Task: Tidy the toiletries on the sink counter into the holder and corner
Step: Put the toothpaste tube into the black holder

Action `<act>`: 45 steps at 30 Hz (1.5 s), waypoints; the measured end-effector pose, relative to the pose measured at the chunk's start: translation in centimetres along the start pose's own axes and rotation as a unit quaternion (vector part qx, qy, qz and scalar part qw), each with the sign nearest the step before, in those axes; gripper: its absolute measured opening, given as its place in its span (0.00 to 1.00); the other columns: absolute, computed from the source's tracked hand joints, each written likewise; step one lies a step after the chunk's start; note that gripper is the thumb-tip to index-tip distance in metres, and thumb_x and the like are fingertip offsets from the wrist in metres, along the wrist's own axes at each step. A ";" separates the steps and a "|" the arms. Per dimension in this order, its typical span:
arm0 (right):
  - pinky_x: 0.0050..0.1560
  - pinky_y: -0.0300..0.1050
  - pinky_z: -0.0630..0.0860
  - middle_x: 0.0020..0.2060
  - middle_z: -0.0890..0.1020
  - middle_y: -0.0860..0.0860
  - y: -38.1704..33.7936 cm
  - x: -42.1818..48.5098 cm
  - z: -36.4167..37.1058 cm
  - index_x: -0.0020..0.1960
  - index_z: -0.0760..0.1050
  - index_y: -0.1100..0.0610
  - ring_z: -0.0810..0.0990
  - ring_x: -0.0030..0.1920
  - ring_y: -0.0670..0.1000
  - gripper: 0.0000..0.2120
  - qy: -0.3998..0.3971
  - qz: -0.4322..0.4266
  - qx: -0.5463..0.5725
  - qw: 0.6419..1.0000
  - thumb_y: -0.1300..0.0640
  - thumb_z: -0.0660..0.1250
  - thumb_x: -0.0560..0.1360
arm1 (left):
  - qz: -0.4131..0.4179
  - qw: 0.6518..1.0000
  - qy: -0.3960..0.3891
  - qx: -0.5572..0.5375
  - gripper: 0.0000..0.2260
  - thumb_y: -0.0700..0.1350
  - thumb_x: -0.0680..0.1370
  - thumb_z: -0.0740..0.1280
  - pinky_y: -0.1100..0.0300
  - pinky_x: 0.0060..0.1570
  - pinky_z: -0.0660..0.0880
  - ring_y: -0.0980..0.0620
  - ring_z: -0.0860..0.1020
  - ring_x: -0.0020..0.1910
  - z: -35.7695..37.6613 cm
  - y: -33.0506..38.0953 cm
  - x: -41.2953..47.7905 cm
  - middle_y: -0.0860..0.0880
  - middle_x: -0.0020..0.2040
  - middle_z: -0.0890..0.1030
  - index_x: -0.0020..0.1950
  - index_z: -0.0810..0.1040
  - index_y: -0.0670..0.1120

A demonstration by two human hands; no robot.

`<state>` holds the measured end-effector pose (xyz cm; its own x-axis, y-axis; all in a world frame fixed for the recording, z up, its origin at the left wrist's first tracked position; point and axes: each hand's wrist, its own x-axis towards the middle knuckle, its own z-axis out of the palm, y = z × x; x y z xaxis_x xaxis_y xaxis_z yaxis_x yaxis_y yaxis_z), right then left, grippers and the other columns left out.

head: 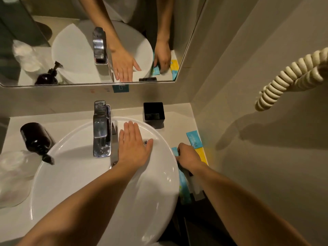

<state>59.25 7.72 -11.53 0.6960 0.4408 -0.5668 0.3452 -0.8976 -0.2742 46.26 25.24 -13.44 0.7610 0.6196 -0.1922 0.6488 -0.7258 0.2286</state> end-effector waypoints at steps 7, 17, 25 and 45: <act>0.36 0.45 0.72 0.35 0.76 0.52 -0.2 0.3 0.0 0.37 0.68 0.55 0.77 0.35 0.51 0.13 0.024 0.028 0.087 0.996 0.60 0.72 0.73 | 0.002 1.000 0.001 0.002 0.40 0.69 0.79 0.37 0.47 0.78 0.34 0.43 0.37 0.82 0.4 -0.3 0.1 0.42 0.83 0.40 0.82 0.37 0.42; 0.37 0.46 0.71 0.31 0.70 0.53 -0.7 -0.4 -4.9 0.36 0.66 0.57 0.71 0.30 0.50 0.15 0.094 -0.002 0.222 0.971 0.64 0.71 0.74 | 0.009 1.000 0.006 -0.004 0.39 0.66 0.82 0.42 0.46 0.79 0.36 0.43 0.38 0.82 0.2 -0.2 -0.1 0.40 0.83 0.41 0.82 0.39 0.40; 0.43 0.47 0.80 0.38 0.84 0.50 -5.6 -1.7 -14.0 0.46 0.78 0.56 0.81 0.37 0.44 0.01 0.222 -0.131 0.342 0.904 0.60 0.70 0.77 | 0.011 1.000 0.006 -0.008 0.39 0.66 0.81 0.41 0.46 0.79 0.35 0.42 0.37 0.82 0.5 -0.4 0.1 0.40 0.83 0.40 0.81 0.37 0.40; 0.47 0.50 0.82 0.38 0.82 0.47 -14.8 4.0 -12.3 0.46 0.76 0.55 0.79 0.39 0.44 0.04 0.176 -0.226 0.387 0.877 0.62 0.68 0.78 | 0.008 1.000 0.011 -0.020 0.40 0.68 0.79 0.35 0.46 0.78 0.34 0.43 0.34 0.81 1.2 -0.6 0.3 0.41 0.83 0.39 0.81 0.35 0.41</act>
<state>64.66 22.87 -0.23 0.7965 0.6041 -0.0274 0.1999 -0.3057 -0.9309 46.08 25.48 -14.80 0.7713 0.6142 -0.1666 0.6349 -0.7242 0.2693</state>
